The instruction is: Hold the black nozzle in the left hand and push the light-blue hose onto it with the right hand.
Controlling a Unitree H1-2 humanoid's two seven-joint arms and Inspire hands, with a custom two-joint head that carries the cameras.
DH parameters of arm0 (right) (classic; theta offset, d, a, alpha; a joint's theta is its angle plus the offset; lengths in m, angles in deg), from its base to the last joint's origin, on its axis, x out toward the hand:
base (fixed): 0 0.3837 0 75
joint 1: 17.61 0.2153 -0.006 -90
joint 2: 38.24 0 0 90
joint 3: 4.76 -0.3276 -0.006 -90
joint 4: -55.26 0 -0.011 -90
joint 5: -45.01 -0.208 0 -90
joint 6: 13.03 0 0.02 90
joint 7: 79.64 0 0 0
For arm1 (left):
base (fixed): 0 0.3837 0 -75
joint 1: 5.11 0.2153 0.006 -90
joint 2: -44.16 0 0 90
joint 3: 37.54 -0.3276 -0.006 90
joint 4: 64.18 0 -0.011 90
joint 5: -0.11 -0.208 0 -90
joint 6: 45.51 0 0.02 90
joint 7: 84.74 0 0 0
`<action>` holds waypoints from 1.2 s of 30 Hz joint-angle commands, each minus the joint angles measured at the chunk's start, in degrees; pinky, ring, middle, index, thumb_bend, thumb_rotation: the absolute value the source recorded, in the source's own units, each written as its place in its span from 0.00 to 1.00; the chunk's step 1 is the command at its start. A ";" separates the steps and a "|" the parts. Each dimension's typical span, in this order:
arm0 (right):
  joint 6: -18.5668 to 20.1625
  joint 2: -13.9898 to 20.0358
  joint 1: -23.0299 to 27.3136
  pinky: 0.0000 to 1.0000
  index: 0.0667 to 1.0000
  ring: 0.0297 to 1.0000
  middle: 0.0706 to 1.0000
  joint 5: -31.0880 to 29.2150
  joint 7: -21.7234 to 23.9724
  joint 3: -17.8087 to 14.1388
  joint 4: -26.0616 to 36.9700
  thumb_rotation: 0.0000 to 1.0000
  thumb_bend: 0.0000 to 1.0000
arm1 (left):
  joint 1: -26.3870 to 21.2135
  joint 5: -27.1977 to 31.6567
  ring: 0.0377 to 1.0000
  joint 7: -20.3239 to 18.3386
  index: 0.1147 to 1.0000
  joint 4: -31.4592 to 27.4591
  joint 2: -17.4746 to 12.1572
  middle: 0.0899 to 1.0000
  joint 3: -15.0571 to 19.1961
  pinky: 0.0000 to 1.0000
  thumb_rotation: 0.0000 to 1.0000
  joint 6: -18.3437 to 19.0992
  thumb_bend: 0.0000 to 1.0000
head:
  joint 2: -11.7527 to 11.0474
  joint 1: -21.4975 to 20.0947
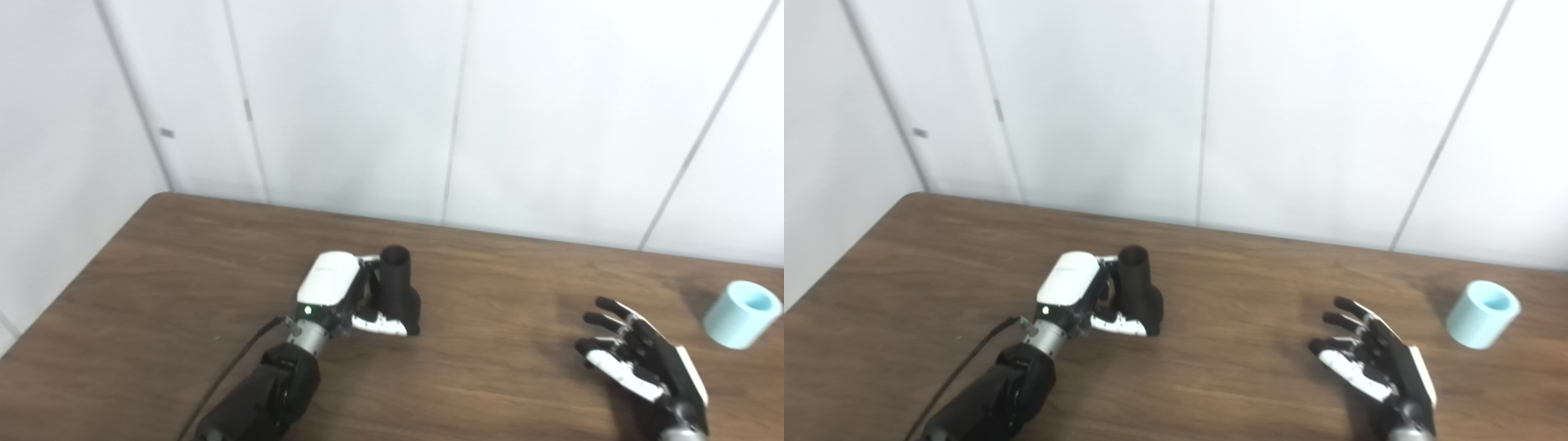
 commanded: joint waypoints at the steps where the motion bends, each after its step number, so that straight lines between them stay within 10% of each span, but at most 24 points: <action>1: -1.97 0.79 2.51 0.36 0.69 0.46 0.63 -0.16 0.25 -0.20 3.77 0.13 0.59 | 1.43 -1.62 0.34 -1.70 0.44 0.43 1.91 0.35 -2.42 0.27 0.00 -2.70 0.52 | 0.01 -0.29; 17: 3.55 2.50 5.26 0.34 0.67 0.43 0.58 -1.77 0.39 -0.86 15.66 0.24 0.58 | 1.69 -8.83 0.31 -0.86 0.42 6.35 5.42 0.38 -7.51 0.23 0.00 -13.01 0.52 | 1.16 -9.81; 21: 1.11 7.16 7.21 0.35 0.67 0.44 0.56 -2.84 2.49 -3.16 14.43 0.29 0.68 | 1.48 -11.98 0.32 0.93 0.41 8.70 4.96 0.42 -9.35 0.24 0.00 -14.21 0.53 | 0.47 -15.04; 29: 13.55 16.04 15.38 0.36 0.78 0.50 0.65 -0.55 -0.84 -5.88 24.82 0.31 0.73 | 0.84 -11.84 0.31 1.23 0.42 12.57 4.27 0.40 -10.97 0.25 0.00 -15.86 0.53 | -2.10 -24.16; 36: 13.71 28.76 19.98 0.52 0.82 0.70 0.80 -1.70 -2.92 -6.38 11.08 0.15 0.69 | 0.19 -11.02 0.32 2.37 0.42 15.57 4.18 0.42 -10.70 0.26 0.00 -17.24 0.53 | -5.13 -29.66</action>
